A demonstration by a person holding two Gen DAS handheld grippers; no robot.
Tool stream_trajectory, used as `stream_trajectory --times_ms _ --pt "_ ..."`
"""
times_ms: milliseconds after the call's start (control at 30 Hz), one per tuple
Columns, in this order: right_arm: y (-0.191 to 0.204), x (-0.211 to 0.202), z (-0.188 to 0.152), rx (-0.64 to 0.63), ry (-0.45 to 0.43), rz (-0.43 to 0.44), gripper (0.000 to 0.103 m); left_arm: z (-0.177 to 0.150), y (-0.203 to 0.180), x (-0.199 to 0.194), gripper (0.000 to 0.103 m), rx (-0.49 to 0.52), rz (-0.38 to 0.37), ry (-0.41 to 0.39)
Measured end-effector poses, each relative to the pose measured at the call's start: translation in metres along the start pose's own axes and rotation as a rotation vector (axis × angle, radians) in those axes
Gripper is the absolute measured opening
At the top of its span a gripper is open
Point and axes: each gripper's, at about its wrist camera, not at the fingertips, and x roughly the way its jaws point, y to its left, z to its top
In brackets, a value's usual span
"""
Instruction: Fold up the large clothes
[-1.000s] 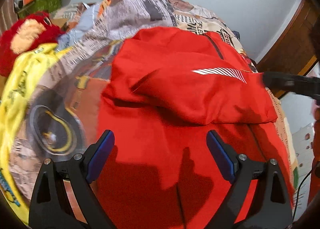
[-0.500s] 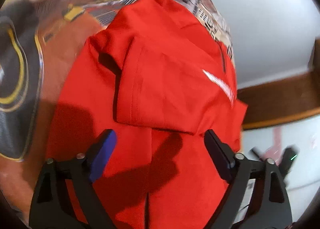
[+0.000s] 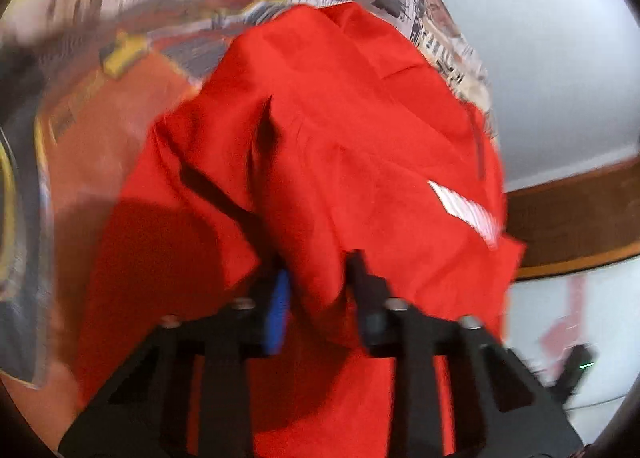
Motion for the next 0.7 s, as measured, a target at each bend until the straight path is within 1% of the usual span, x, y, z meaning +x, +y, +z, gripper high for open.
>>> stream_trajectory --times_ms 100,200,300,367,467,533,567,667,700 --pt "0.003 -0.004 0.001 -0.014 -0.013 -0.008 0.051 -0.004 -0.024 -0.012 0.008 0.137 0.088 -0.066" --pt "0.006 -0.008 0.007 -0.037 -0.025 -0.027 0.051 -0.003 -0.058 -0.040 0.008 0.273 0.105 -0.170" --pt "0.011 -0.013 0.018 -0.072 -0.046 -0.056 0.051 0.004 -0.090 -0.071 0.008 0.383 0.109 -0.275" --pt "0.015 -0.015 0.027 -0.090 -0.066 -0.073 0.051 0.009 -0.104 -0.085 0.008 0.433 0.112 -0.326" --pt "0.019 -0.010 0.034 -0.099 -0.067 -0.082 0.051 0.021 -0.115 -0.096 0.008 0.490 0.163 -0.390" --pt "0.021 0.001 0.036 -0.095 -0.043 -0.080 0.051 0.023 -0.111 -0.095 0.008 0.496 0.195 -0.393" --pt "0.021 0.012 0.036 -0.091 -0.016 -0.076 0.051 0.022 -0.106 -0.093 0.008 0.495 0.209 -0.386" --pt "0.023 0.035 0.031 -0.096 0.050 -0.083 0.051 0.021 -0.082 -0.074 0.009 0.485 0.267 -0.331" --pt "0.024 0.042 0.029 -0.103 0.068 -0.091 0.051 0.021 -0.073 -0.065 0.009 0.484 0.294 -0.299"
